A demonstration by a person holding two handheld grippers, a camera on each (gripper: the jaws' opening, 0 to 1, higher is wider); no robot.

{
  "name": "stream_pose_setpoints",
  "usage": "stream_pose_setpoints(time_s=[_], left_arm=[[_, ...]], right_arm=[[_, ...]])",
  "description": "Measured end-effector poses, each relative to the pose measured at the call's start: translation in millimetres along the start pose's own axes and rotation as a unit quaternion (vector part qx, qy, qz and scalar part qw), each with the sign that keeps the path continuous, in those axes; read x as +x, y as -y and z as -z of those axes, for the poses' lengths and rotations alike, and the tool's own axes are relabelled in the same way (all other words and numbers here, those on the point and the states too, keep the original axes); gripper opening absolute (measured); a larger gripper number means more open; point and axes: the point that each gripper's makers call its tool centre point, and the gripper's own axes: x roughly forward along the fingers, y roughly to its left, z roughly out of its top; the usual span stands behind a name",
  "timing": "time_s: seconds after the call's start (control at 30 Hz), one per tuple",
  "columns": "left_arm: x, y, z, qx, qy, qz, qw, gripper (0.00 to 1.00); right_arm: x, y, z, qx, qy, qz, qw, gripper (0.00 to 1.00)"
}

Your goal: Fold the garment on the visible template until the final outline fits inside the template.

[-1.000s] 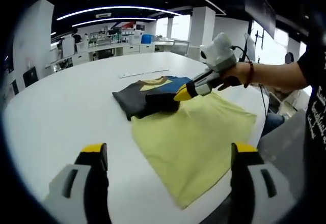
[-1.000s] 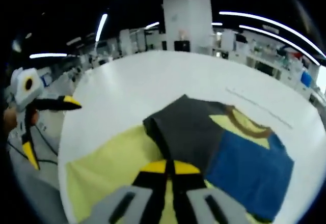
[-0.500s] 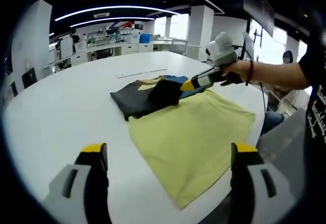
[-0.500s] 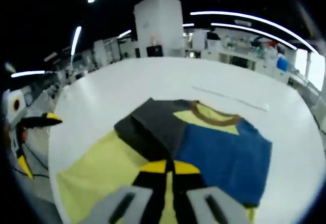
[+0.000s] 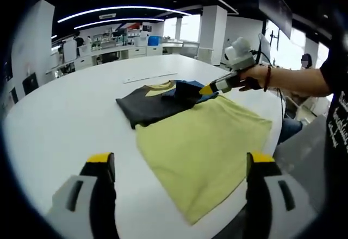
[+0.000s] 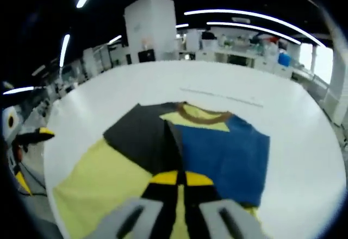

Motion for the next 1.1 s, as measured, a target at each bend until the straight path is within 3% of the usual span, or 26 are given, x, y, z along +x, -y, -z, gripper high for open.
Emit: stream_pose_setpoints(time_s=[0.27, 0.63, 1.1], left_arm=[[1, 0.4, 0.1, 0.001, -0.002, 0.002, 1.0000, 0.98], [1, 0.9, 0.1, 0.002, -0.002, 0.003, 1.0000, 0.98], [3, 2.2, 0.9, 0.002, -0.004, 0.006, 1.0000, 0.99]], right_arm=[[-5, 18, 11.0, 0.023, -0.001, 0.031, 0.9993, 0.00], [-13, 23, 23.0, 0.048, -0.003, 0.066, 0.9966, 0.00], [-14, 29, 38.3, 0.119, -0.007, 0.095, 0.9883, 0.00]])
